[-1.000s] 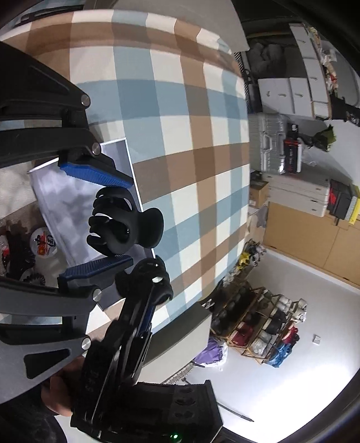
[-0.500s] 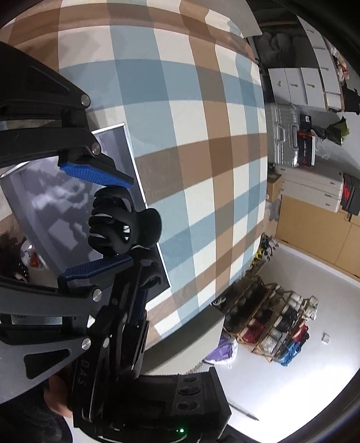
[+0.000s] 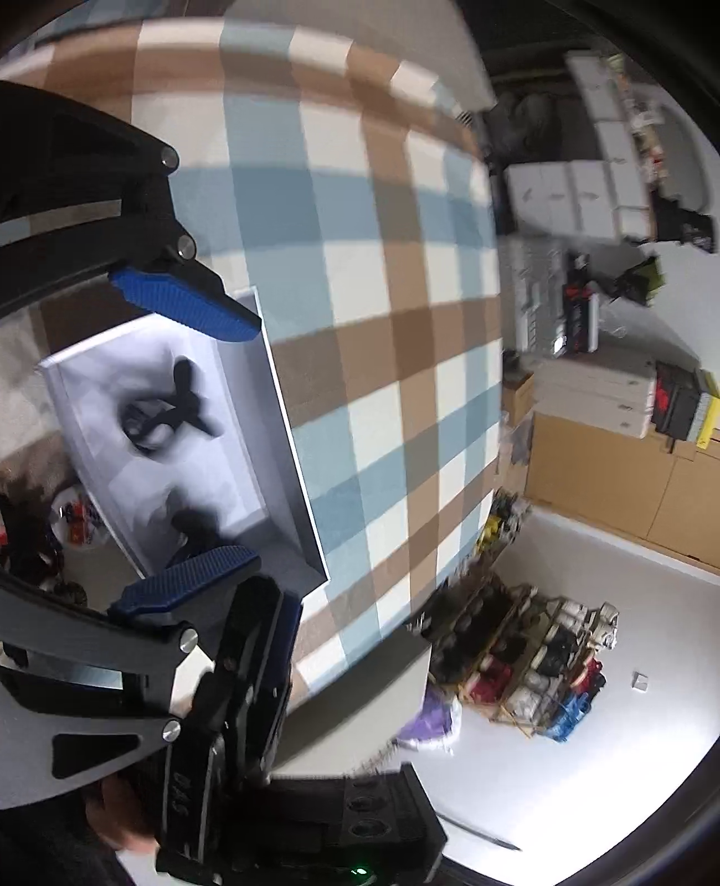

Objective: Organize jewelry
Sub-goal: 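Carry both claw clips into the silver box and open both tools, then pull both tools back out of the box toward the jewelry pile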

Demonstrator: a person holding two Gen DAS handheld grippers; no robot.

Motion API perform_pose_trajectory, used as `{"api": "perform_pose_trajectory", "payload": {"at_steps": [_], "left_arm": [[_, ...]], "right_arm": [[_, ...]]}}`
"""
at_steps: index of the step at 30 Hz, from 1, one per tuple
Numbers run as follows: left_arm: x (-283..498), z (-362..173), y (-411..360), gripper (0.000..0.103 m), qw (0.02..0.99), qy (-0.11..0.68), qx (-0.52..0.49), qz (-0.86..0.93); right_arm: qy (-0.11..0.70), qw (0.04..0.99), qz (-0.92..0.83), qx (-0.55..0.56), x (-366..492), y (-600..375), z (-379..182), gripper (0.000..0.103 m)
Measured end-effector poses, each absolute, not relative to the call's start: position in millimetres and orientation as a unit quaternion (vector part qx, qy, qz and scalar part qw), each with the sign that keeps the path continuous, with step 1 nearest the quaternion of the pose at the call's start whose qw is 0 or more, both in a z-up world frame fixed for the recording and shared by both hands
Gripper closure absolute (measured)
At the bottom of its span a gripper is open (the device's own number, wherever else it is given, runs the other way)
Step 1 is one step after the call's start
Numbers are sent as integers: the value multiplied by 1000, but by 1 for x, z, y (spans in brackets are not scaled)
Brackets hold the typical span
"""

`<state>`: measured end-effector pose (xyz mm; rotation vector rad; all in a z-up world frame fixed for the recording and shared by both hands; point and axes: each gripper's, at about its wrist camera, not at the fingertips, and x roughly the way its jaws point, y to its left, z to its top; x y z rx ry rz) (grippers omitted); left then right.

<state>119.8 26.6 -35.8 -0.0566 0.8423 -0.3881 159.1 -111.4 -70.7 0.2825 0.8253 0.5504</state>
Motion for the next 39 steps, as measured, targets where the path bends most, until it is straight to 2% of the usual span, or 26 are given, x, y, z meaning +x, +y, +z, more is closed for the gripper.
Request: {"api": "perform_pose_trajectory", "payload": {"at_steps": [3,5,6,7,8,10,12,14,16,17,20,29,39], "left_arm": [[105,-28,21,30,915,372,14,-157],[96,-21,19,26,924,352,26,-147],[93,-19,19,21,927,345,25,-143],[89,-17,20,20,931,338,22,-137],[86,-15,22,20,934,331,17,-132],[83,-12,25,19,938,324,4,-127],[79,-10,27,19,940,320,-8,-120],[76,-7,26,13,943,315,-9,-110],[67,-4,24,2,948,300,-7,-103],[61,-1,25,2,954,285,-10,-98],[47,4,27,1,963,254,-20,-84],[14,-9,30,1,969,242,-24,-34],[-16,-48,23,1,966,259,-7,-19]], "right_arm": [[381,879,254,134,148,-118,-65,40],[362,889,247,130,139,-123,-58,39],[346,897,242,128,133,-126,-54,34],[333,905,234,124,128,-129,-51,30],[319,912,226,121,122,-132,-47,24],[295,923,218,120,110,-138,-40,20],[277,927,220,126,100,-144,-33,12],[260,931,220,128,90,-147,-27,6],[237,938,213,133,78,-153,-21,1],[230,940,213,135,73,-155,-19,0],[213,942,219,138,59,-158,-15,0],[177,958,194,115,14,-166,-9,0],[219,953,192,90,-10,-151,-59,0]]}}
